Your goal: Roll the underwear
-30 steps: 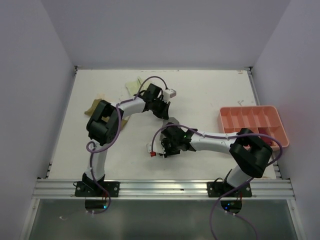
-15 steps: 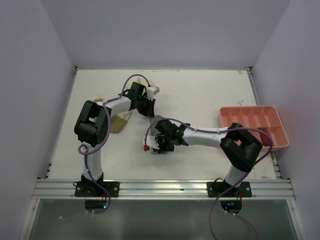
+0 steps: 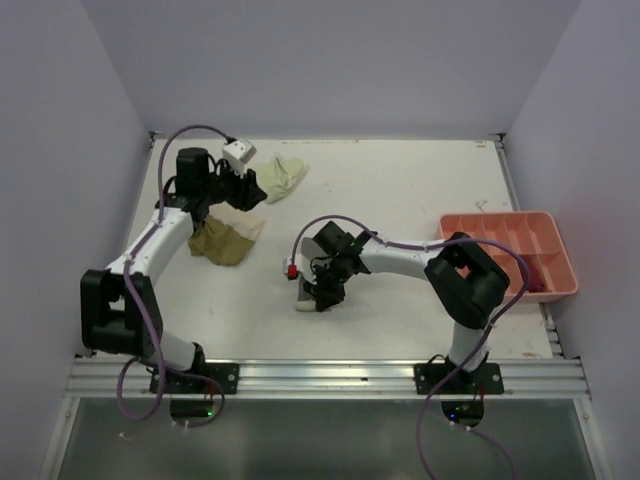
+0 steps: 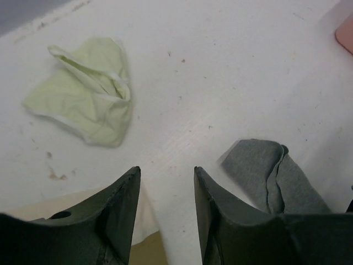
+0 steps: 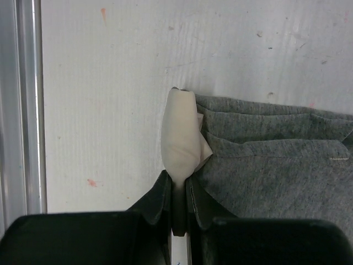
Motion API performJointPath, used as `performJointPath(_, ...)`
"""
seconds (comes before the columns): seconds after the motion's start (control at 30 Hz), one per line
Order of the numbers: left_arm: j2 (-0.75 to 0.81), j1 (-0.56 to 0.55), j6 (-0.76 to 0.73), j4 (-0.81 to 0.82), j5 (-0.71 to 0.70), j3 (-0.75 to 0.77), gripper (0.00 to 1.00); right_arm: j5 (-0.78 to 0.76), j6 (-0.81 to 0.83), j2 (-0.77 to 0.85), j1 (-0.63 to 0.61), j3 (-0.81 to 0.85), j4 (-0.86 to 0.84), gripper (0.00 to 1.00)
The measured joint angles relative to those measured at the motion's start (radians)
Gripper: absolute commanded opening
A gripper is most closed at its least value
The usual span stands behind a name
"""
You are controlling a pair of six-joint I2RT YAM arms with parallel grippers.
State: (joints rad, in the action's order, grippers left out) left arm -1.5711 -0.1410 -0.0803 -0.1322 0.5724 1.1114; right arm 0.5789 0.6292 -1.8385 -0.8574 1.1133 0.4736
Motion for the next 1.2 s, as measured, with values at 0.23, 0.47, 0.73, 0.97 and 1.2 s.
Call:
performJointPath(0.23,0.378,-0.072,-0.529,-0.138,0.134,-0.274,0.52,0.140,-0.092,-0.039,0.069,-0.007,-0.045,0.00)
performJointPath(0.47,0.675,-0.381,-0.878,-0.167,0.068,-0.660,0.59,0.223,-0.134,-0.056,0.102,-0.024,-0.100,0.00)
performJointPath(0.73,0.591,-0.577,-0.999,-0.026,-0.037,-0.718,0.56,0.278,-0.136,-0.079,0.106,-0.024,-0.117,0.00)
performJointPath(0.97,0.473,-0.625,-1.067,0.063,-0.079,-0.734,0.52,0.301,-0.135,-0.085,0.114,-0.025,-0.122,0.00)
performJointPath(1.2,0.367,-0.665,-1.098,0.150,-0.114,-0.734,0.34,0.307,-0.128,-0.087,0.119,-0.025,-0.121,0.00)
